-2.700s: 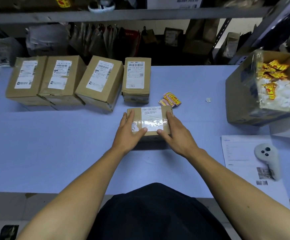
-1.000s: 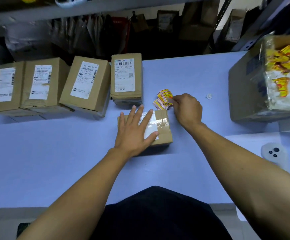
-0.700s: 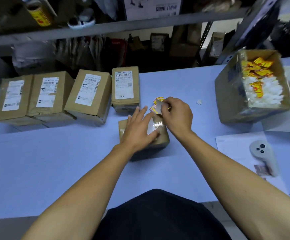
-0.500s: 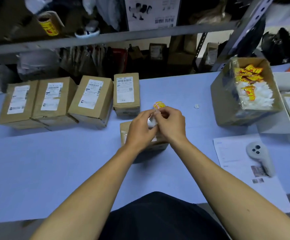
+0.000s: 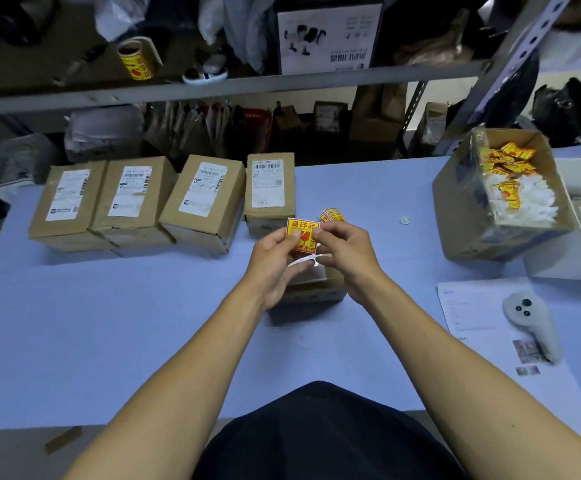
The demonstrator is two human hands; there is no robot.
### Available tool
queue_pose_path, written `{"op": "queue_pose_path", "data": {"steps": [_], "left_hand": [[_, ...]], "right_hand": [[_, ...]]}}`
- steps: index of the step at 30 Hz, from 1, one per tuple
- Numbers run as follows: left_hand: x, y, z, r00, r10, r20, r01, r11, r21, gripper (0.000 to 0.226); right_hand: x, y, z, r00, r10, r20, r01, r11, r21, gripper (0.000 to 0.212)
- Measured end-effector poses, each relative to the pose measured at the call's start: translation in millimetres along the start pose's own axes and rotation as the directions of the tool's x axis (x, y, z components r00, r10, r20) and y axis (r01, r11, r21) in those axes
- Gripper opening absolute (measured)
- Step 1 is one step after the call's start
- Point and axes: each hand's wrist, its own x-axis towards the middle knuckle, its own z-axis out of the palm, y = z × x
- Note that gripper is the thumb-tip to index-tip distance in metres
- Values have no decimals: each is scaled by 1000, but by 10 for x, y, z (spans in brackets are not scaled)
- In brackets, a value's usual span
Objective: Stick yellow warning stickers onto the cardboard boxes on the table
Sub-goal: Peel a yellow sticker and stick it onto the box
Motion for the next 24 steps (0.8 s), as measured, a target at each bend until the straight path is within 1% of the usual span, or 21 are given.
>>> {"op": "queue_pose_path", "data": {"steps": [3, 6, 8, 11, 15, 18, 24], "left_hand": [[-13, 8, -17, 1000, 1, -19, 0, 1000, 11, 20], [-14, 11, -3, 995, 50, -84, -41, 993, 107, 13], [-8, 19, -9, 987, 101, -122, -77, 980, 186, 11], [-14, 67, -24, 989, 135, -66, -116, 965, 237, 5], [-4, 143, -50, 990, 144, -14, -136, 962, 238, 6], [0, 184, -67, 990, 139, 18, -139, 957, 254, 9], [-16, 241, -78, 992, 122, 35, -127, 958, 258, 18]], "right_hand": [[-29, -4, 5, 1000, -19, -11, 18, 1000, -13, 4], [-48, 1, -22, 998, -59, -11, 59, 996, -66, 4], [-63, 0, -43, 996, -87, 24, 89, 991, -102, 2], [-75, -25, -79, 993, -79, 83, 85, 993, -76, 1], [-48, -107, -141, 990, -23, 136, 22, 1000, 9, 15], [-37, -150, -173, 983, 12, 182, -18, 999, 33, 17], [-45, -192, -175, 971, 16, 240, -25, 999, 35, 20]]}}
